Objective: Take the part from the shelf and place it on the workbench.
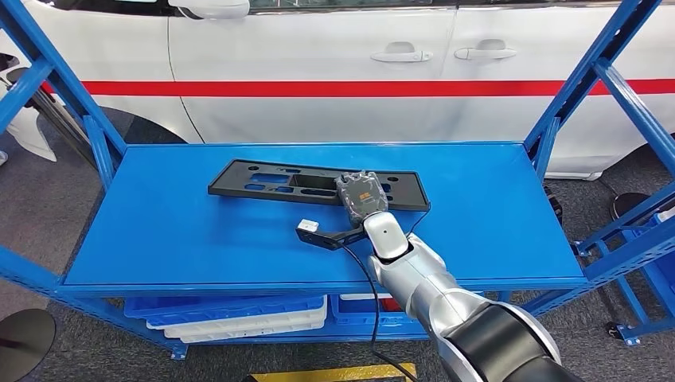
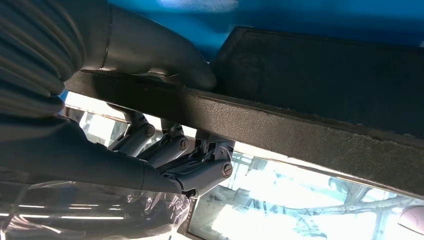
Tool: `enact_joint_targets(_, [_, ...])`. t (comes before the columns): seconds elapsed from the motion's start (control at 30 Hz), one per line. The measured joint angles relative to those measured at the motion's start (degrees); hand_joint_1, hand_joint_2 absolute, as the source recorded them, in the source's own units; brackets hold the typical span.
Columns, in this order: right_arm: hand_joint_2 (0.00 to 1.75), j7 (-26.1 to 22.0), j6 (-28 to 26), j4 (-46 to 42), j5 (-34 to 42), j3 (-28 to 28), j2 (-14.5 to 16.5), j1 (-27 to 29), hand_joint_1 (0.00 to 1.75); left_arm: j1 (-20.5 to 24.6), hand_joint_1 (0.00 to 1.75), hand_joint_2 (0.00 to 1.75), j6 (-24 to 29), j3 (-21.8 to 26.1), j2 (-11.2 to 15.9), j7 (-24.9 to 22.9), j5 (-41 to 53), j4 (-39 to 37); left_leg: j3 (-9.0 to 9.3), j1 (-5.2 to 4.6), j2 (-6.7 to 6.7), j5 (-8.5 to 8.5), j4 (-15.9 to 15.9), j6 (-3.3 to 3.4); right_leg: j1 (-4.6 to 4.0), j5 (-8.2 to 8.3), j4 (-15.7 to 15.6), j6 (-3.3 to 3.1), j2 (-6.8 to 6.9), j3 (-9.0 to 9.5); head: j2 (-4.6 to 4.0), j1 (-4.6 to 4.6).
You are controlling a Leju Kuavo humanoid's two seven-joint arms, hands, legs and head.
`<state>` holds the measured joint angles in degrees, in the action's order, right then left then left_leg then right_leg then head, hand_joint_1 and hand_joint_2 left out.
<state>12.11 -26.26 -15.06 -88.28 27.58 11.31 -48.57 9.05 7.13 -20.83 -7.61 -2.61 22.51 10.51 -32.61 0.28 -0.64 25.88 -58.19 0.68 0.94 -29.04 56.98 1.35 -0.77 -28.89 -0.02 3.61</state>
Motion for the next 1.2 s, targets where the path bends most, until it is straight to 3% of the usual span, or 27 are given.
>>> enact_joint_targets(0.4, [1.75,0.36,-3.16,0.0,-0.16,0.0,0.01,0.0,1.75,-0.03,0.0,0.0,0.08,0.0,0.0,-0.07,1.14,0.0,-0.01,0.0,0.0,0.0,-0.01,0.0,0.0,0.0,0.0,0.0,0.0,0.0,0.0,0.0])
enact_joint_targets(0.57, [1.75,-2.44,-6.08,-0.02,1.15,-0.39,0.01,-0.02,1.75,-0.06,0.0,0.0,0.32,0.2,0.0,-0.16,1.51,0.0,-0.02,0.0,0.0,0.0,-0.01,0.0,0.0,0.0,0.0,0.0,0.0,-0.02,0.0,0.0])
enact_joint_targets(0.77, [1.75,-15.09,-12.49,-2.13,12.25,-6.61,-0.03,-0.13,1.75,-0.21,0.0,0.0,0.69,1.53,0.0,0.16,1.79,0.0,-0.07,0.0,0.0,0.0,-0.01,0.0,0.0,0.0,0.01,0.0,0.0,-0.06,0.0,0.0])
enact_joint_targets(0.97, [1.75,-24.67,-13.39,-6.01,19.71,-13.18,0.12,-0.34,1.75,-0.52,0.0,0.0,0.8,2.54,0.02,0.55,1.95,0.0,-0.13,0.0,0.0,0.0,-0.01,0.0,0.0,0.0,0.01,0.0,0.0,-0.1,0.0,0.0])
enact_joint_targets(1.1, [1.75,-37.13,-12.3,-9.6,33.54,-18.51,1.01,-0.25,1.75,-0.75,0.0,0.0,1.01,3.19,0.04,0.86,2.13,0.0,-0.16,0.0,-0.02,0.0,-0.01,0.0,0.0,0.0,0.01,0.0,0.02,-0.13,0.0,0.0])
enact_joint_targets(1.2, [1.75,-42.54,-9.08,-14.03,44.38,-20.67,1.47,0.81,1.75,-0.89,0.0,0.0,1.18,3.85,0.06,0.96,2.19,0.0,-0.17,0.0,-0.03,0.0,-0.01,0.0,0.0,0.0,0.01,0.0,0.03,-0.14,0.0,0.0])
